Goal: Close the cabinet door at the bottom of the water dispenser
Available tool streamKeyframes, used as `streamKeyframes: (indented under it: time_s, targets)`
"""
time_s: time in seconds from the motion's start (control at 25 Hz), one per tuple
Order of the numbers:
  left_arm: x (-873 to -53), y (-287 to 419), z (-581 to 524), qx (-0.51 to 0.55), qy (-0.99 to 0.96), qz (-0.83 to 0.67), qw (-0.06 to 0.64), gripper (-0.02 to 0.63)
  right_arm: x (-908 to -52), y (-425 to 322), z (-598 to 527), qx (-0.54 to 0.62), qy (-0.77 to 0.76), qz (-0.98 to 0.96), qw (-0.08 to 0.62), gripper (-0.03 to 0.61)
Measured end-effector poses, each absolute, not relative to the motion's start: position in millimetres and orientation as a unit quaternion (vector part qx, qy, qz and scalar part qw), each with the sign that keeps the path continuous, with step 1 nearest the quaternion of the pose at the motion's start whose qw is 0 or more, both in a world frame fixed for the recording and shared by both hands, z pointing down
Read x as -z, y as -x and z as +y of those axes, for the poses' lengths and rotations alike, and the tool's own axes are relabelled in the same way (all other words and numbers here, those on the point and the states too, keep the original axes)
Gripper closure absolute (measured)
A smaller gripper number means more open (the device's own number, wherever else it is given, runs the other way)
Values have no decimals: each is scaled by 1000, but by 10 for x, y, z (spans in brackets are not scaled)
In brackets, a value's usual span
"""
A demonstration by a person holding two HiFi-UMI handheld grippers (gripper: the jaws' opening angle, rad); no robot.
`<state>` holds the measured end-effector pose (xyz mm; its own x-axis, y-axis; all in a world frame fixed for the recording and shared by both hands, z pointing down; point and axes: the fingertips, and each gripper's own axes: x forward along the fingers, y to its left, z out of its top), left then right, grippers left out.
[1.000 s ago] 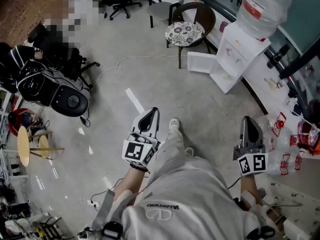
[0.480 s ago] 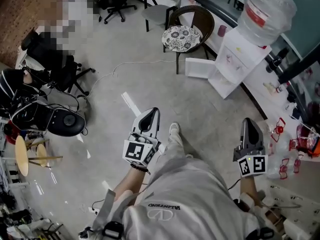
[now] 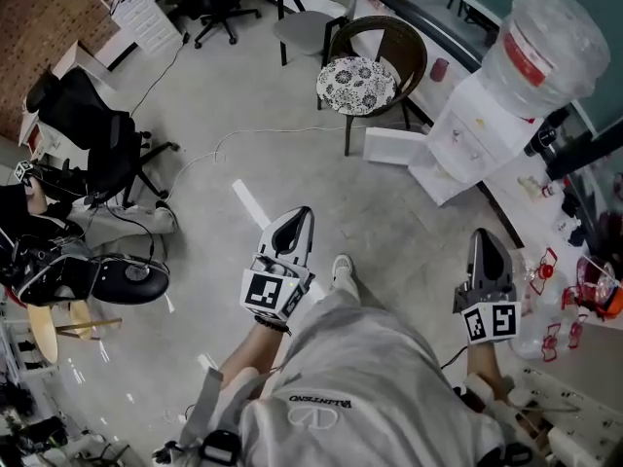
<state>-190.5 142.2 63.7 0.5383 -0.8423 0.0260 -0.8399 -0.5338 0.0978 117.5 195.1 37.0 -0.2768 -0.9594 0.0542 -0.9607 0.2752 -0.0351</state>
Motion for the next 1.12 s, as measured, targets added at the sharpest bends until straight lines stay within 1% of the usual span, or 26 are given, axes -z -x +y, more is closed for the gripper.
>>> streamKeyframes:
  time_s: [0.24, 0.52, 0.72, 1.0, 1.12]
  targets:
    - [-683, 2132, 865, -2, -879, -473, 66, 606, -385, -836, 1422, -30, -595, -803, 20, 560]
    - [-792, 2313, 398, -15, -886, -457, 75, 606, -440, -588, 1082, -27, -601, -798, 35, 560]
    - [-854, 2166, 184, -26, -895, -438, 79, 606, -500, -633, 932, -34, -604, -795, 41, 561]
    - [-945, 1752, -57, -53, -900, -425, 84, 606, -594, -866, 664, -42, -596, -801, 40, 561]
    - [-949, 1603, -178, -46, -898, -430, 83, 606, -638, -950, 508, -46, -584, -810, 36, 560]
